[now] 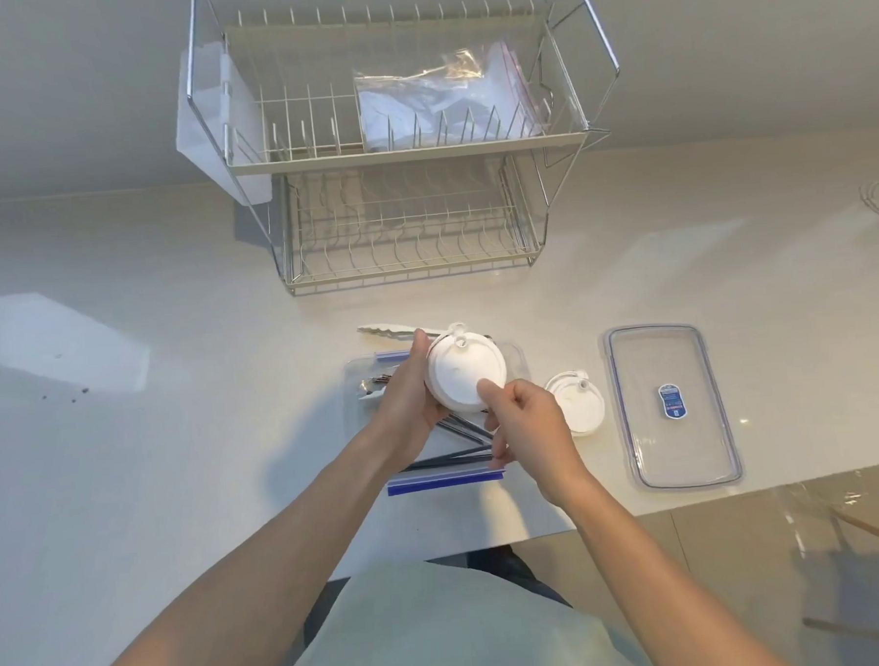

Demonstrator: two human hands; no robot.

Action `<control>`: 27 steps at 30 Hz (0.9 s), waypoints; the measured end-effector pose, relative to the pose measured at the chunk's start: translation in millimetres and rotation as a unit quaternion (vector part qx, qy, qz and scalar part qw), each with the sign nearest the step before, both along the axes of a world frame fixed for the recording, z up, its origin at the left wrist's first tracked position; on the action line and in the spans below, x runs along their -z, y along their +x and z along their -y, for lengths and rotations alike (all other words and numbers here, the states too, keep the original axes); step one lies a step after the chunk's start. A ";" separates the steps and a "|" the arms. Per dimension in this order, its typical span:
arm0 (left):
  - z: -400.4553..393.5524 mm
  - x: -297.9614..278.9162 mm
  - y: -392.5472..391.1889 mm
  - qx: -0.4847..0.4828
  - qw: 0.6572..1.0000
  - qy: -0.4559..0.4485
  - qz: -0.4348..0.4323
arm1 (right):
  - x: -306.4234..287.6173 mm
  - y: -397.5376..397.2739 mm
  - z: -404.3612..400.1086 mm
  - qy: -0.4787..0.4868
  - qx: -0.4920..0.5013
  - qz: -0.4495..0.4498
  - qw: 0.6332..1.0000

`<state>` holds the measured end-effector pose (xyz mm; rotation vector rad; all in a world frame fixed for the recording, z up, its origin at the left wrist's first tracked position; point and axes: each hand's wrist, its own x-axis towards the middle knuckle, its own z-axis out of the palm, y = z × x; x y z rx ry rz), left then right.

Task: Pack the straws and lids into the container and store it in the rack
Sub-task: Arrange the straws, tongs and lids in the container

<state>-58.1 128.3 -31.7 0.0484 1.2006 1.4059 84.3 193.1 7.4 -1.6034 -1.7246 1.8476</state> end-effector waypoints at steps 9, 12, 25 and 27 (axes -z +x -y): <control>-10.8 -3.7 16.8 0.042 0.997 0.008 -0.063 | 8.6 25.0 -8.2 0.040 -0.019 0.064 0.997; -14.9 -7.6 22.8 0.049 0.997 0.006 -0.057 | 7.5 31.6 -12.2 0.029 0.016 0.030 0.999; -40.7 -1.0 54.9 0.094 0.994 0.002 -0.048 | 18.0 74.0 -45.5 -0.128 0.115 -0.123 0.977; -47.4 -1.3 61.7 0.098 0.993 -0.005 -0.059 | 17.4 82.3 -53.8 -0.120 0.116 -0.124 0.978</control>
